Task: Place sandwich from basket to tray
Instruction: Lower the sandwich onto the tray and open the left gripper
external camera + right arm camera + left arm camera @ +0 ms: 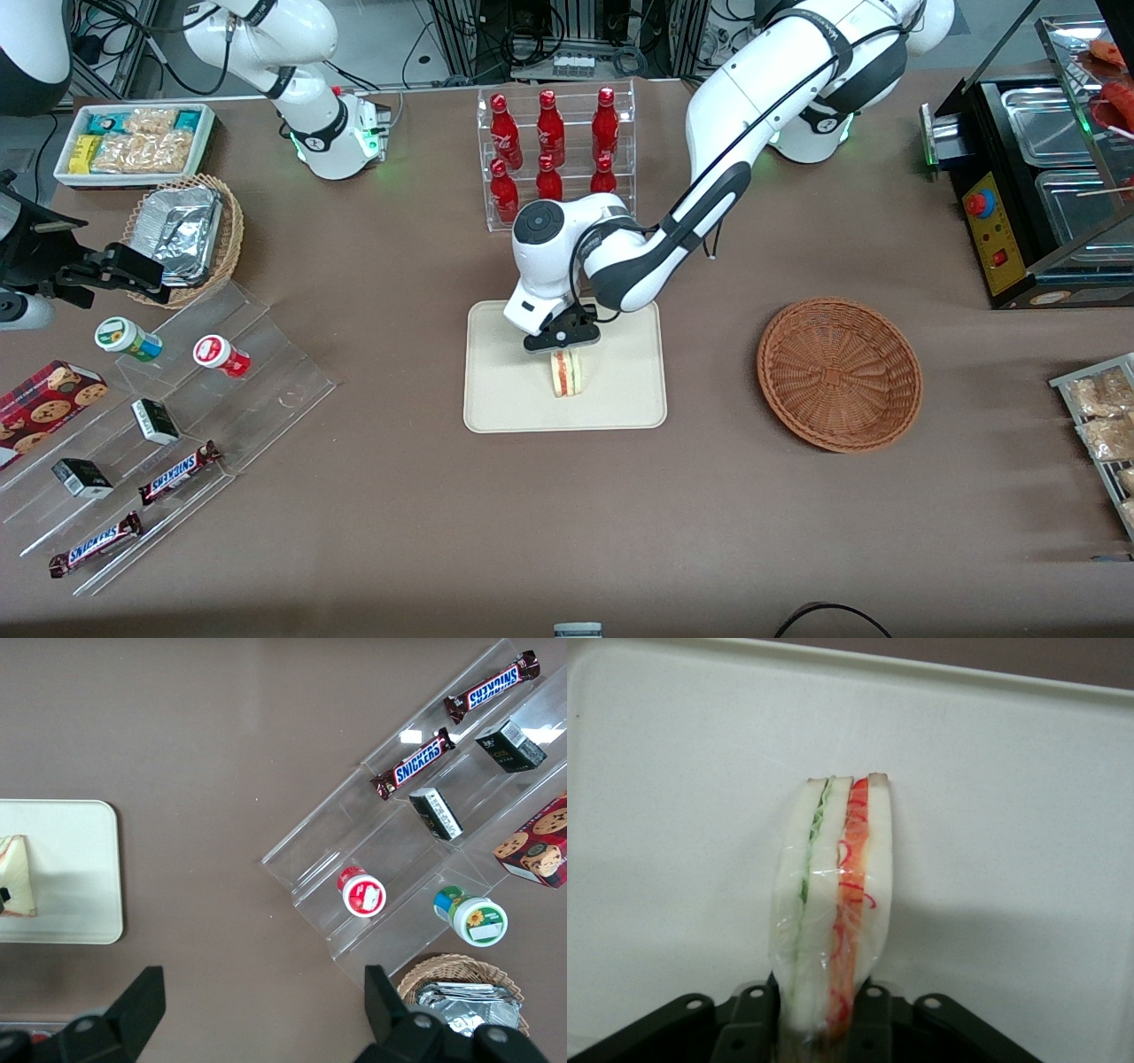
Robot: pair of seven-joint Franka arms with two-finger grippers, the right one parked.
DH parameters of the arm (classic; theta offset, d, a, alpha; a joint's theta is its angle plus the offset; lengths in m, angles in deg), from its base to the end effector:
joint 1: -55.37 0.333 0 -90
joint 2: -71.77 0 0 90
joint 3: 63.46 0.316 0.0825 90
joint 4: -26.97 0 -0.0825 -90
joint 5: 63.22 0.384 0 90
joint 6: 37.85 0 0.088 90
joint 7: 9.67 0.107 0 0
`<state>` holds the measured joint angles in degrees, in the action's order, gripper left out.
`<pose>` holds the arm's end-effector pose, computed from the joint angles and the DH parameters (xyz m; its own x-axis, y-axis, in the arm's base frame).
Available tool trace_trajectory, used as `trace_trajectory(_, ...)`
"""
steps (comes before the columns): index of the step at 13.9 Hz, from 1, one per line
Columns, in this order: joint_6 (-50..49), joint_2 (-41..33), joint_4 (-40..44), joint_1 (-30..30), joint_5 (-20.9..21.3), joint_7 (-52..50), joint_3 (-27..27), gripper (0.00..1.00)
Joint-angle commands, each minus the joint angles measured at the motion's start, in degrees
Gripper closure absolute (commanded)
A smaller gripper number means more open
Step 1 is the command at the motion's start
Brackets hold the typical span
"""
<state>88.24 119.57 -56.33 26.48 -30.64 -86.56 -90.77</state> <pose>0.4694 -0.5497 0.2262 0.9801 0.1626 0.1140 0.1652 -0.9862 -0.0141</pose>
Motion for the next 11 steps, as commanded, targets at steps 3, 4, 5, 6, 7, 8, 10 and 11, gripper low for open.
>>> trace_trajectory(3, -3.3, -4.2, 1.5, 0.1, 0.6, -1.6, 0.2, 0.00)
trace_trajectory(4, -5.5, -5.6, 1.6, 0.2, -0.9, -1.5, 0.2, 0.00)
trace_trajectory(5, -7.4, -7.9, 1.7, 0.7, -3.7, -1.5, 0.2, 0.00)
trace_trajectory(6, -9.4, -10.3, 1.6, 1.4, -6.3, -1.4, 0.3, 0.00)
trace_trajectory(7, -12.2, -13.3, 1.5, 2.3, -8.3, -1.3, 0.3, 0.00)
trace_trajectory(8, -15.3, -15.6, 1.5, 3.5, -10.2, -1.4, 0.3, 0.00)
trace_trajectory(10, -21.6, -20.5, 1.2, 6.3, -13.7, -0.8, 0.3, 0.00)
trace_trajectory(11, -24.8, -22.9, 1.1, 8.0, -14.7, -0.7, 0.2, 0.00)
